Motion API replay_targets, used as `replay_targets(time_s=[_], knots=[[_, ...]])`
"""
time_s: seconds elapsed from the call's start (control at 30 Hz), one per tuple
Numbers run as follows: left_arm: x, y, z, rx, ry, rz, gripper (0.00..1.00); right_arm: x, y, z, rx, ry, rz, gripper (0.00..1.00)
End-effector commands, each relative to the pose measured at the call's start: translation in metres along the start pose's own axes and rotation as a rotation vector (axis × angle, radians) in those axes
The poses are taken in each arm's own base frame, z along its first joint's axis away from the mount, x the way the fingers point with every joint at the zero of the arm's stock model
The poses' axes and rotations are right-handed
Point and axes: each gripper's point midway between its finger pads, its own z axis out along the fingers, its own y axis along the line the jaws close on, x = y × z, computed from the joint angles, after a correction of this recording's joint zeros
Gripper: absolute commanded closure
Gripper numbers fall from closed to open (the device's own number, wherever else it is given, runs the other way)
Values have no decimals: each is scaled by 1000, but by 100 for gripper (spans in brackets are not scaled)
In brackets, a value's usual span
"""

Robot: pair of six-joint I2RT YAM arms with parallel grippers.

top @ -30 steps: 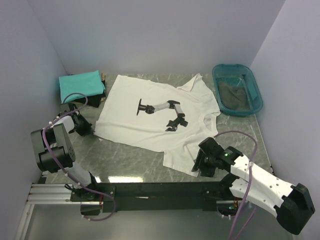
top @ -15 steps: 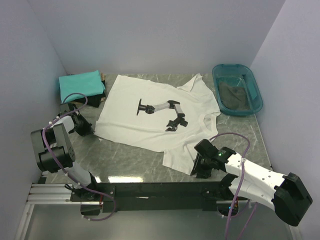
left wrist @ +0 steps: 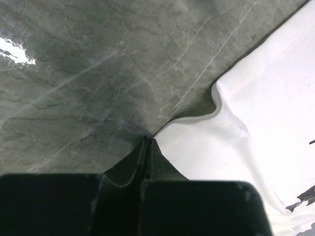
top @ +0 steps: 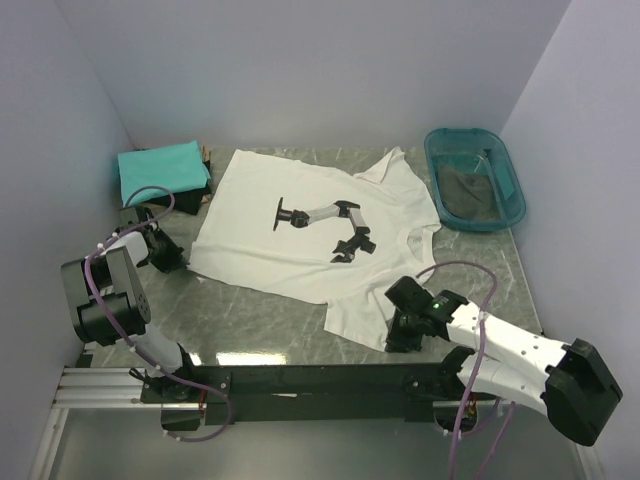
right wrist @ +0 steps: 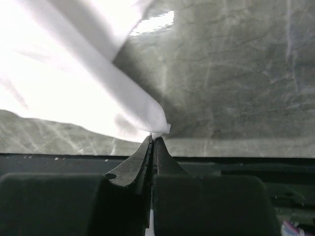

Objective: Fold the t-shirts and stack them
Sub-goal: Flatten the tshirt out

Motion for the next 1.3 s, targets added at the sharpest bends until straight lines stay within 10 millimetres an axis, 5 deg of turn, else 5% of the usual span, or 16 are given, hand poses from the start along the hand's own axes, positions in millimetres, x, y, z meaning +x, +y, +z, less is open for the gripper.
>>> replay_targets(time_s=[0.0,0.23,0.63,1.13,1.27], knots=[[1,1,-2,1,10,-8,100,-16,20,-18,-17,-53,-57,100],[0,0,-2,3,11,-8,99,-30,69,-44,-80,-52,-161,100],[-5,-1,-9,8,-9,-16,99,-19,108,-61,-118,1,-285,100],[-18,-9,-26,22,-47,-14,99,40,88,-68,-75,156,-368,100],[-21,-9,-31,20,-56,-14,99,42,83,-73,-68,159,-361,100]])
